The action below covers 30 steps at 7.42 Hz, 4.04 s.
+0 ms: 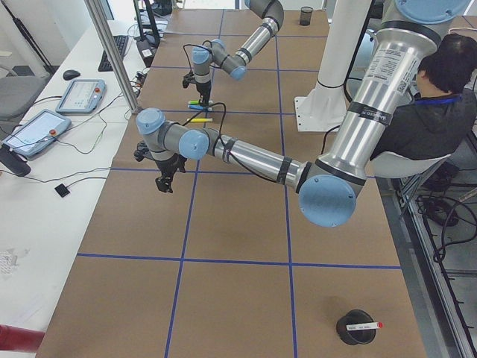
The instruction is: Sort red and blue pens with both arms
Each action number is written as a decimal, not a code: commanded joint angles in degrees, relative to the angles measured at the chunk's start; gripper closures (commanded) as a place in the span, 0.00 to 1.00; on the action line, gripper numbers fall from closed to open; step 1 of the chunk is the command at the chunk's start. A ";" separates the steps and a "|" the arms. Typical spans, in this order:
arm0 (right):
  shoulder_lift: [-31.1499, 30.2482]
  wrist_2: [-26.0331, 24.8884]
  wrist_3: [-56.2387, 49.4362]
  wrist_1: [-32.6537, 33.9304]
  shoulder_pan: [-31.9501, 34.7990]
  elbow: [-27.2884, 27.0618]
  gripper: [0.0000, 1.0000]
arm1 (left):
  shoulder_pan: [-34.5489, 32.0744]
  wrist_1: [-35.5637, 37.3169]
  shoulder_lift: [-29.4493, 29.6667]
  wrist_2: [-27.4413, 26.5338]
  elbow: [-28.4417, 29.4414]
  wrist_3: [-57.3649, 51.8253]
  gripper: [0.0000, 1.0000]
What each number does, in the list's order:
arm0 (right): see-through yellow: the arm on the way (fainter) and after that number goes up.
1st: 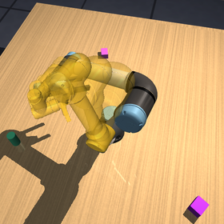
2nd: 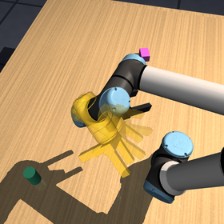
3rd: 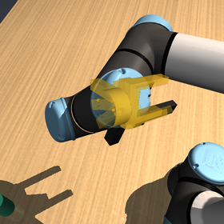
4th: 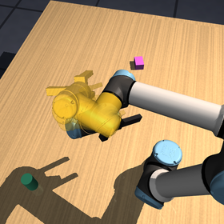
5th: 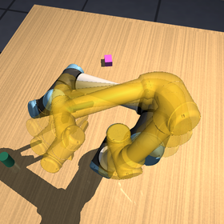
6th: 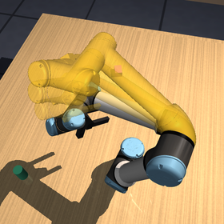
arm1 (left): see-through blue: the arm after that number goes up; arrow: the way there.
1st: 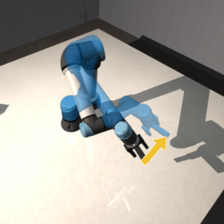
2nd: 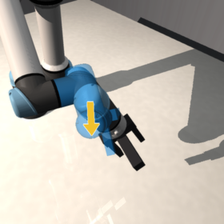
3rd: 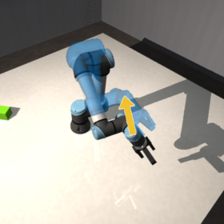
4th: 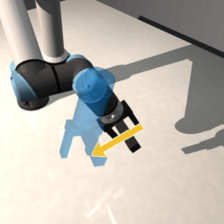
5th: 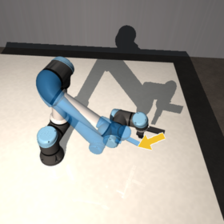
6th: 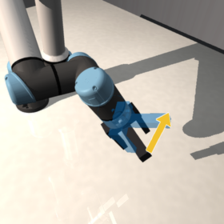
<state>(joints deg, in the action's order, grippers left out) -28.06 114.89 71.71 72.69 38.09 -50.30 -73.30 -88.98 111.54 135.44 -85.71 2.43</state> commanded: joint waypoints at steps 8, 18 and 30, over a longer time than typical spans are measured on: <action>-10.75 7.35 0.18 9.84 6.80 -24.91 1.00 | -0.61 0.04 -0.01 1.66 -0.16 0.03 0.00; -60.54 15.89 -49.23 38.49 28.78 -70.33 1.00 | -1.76 -0.49 -5.96 3.08 -11.22 0.03 0.00; -78.83 13.26 -106.59 89.16 67.54 -70.29 1.00 | -1.76 -0.31 -8.27 2.99 -14.31 -0.06 0.00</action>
<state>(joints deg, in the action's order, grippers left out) -111.42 130.33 -31.59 152.41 102.51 -121.05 -75.06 -89.29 103.72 138.41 -99.30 2.38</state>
